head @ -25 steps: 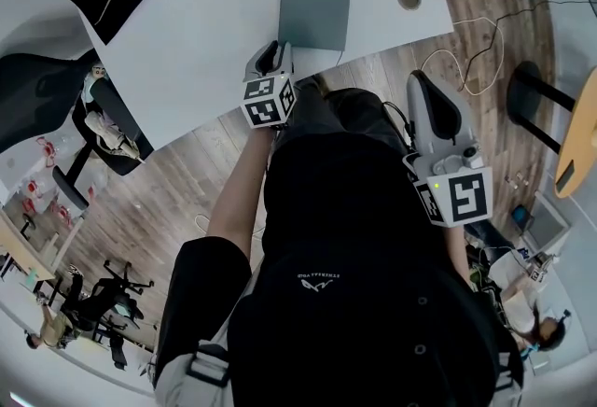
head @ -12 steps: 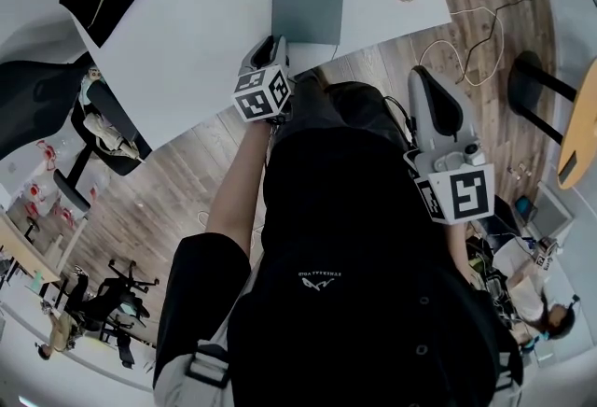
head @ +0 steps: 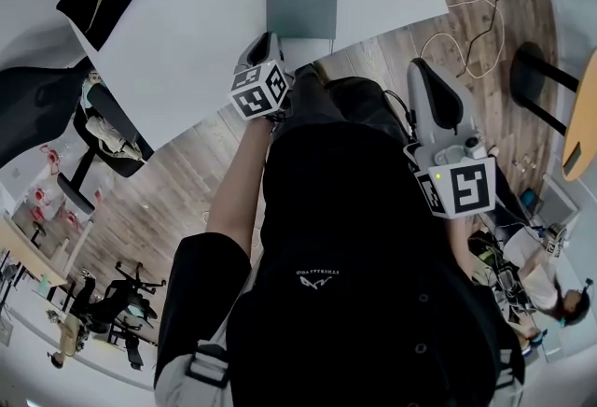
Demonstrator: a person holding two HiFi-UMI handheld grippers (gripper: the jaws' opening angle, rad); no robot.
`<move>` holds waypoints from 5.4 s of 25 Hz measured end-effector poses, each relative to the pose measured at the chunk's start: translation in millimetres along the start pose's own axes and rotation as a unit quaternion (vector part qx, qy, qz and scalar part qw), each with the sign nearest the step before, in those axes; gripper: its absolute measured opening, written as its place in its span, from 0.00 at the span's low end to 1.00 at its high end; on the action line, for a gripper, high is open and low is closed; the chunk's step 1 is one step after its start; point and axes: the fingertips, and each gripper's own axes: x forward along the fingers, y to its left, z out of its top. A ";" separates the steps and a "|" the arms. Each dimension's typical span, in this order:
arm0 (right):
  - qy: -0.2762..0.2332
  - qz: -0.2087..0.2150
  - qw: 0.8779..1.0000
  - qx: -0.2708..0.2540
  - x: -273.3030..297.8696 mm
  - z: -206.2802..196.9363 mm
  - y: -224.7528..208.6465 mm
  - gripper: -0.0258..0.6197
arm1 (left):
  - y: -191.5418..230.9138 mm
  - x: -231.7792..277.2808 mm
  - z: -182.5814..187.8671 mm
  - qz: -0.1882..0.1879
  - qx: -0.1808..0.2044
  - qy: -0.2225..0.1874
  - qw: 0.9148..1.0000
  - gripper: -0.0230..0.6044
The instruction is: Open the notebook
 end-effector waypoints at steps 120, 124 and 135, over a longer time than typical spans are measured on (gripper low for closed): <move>-0.112 -0.126 0.986 0.020 -110.9 34.2 -163.7 0.05 | -231.5 -25.5 -0.7 -0.177 0.299 -0.030 0.937 0.06; -0.111 -0.130 0.985 0.023 -115.9 32.4 -168.7 0.05 | -236.1 -21.5 -4.0 -0.177 0.300 -0.023 0.937 0.06; -0.107 -0.147 0.983 0.030 -130.4 23.9 -182.7 0.05 | -249.3 -8.1 -15.7 -0.185 0.306 -0.005 0.934 0.06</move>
